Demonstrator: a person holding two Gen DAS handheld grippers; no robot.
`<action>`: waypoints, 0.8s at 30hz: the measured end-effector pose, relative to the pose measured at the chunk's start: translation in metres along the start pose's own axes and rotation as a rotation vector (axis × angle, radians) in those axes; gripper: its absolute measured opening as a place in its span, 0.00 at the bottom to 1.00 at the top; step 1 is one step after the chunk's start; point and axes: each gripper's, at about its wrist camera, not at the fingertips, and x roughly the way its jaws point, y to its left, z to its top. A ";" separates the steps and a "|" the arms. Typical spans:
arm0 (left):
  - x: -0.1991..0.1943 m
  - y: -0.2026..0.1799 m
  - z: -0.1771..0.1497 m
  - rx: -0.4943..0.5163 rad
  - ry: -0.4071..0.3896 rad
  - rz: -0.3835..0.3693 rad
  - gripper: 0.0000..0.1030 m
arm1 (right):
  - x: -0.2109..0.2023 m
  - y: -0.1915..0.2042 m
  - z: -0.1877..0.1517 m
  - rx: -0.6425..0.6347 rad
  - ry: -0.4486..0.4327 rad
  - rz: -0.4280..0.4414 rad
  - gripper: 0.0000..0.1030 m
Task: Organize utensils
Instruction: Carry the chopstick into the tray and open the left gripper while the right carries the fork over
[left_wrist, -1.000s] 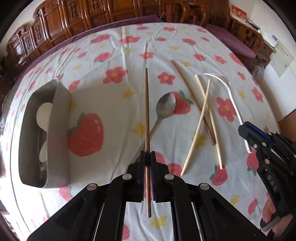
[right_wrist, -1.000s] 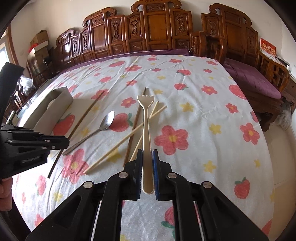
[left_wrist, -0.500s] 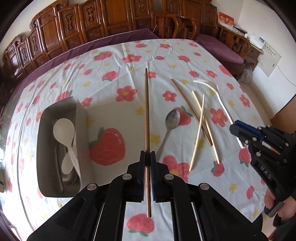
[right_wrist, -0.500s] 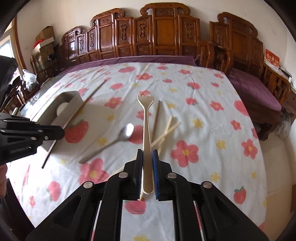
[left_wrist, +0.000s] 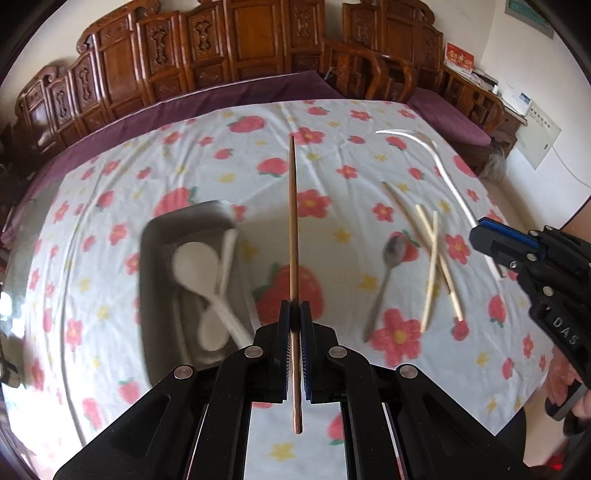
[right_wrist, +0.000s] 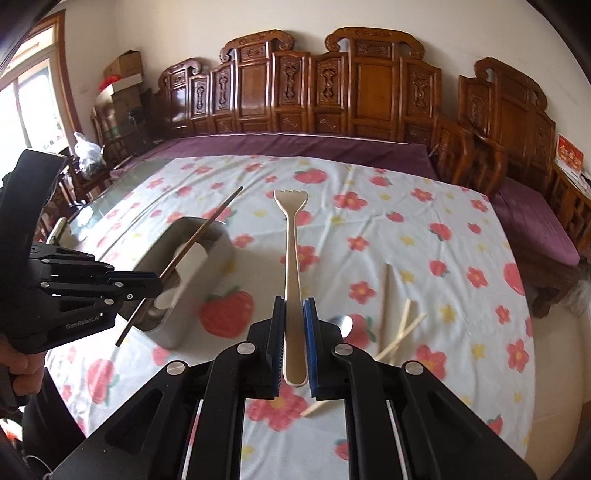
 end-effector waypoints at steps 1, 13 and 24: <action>-0.001 0.004 -0.001 0.005 -0.002 0.002 0.04 | 0.001 0.004 0.002 -0.002 0.000 0.005 0.12; 0.007 0.069 -0.013 -0.026 0.008 0.044 0.04 | 0.028 0.059 0.011 -0.043 0.038 0.055 0.12; 0.044 0.094 -0.019 -0.075 0.050 0.020 0.04 | 0.049 0.082 0.008 -0.040 0.069 0.068 0.12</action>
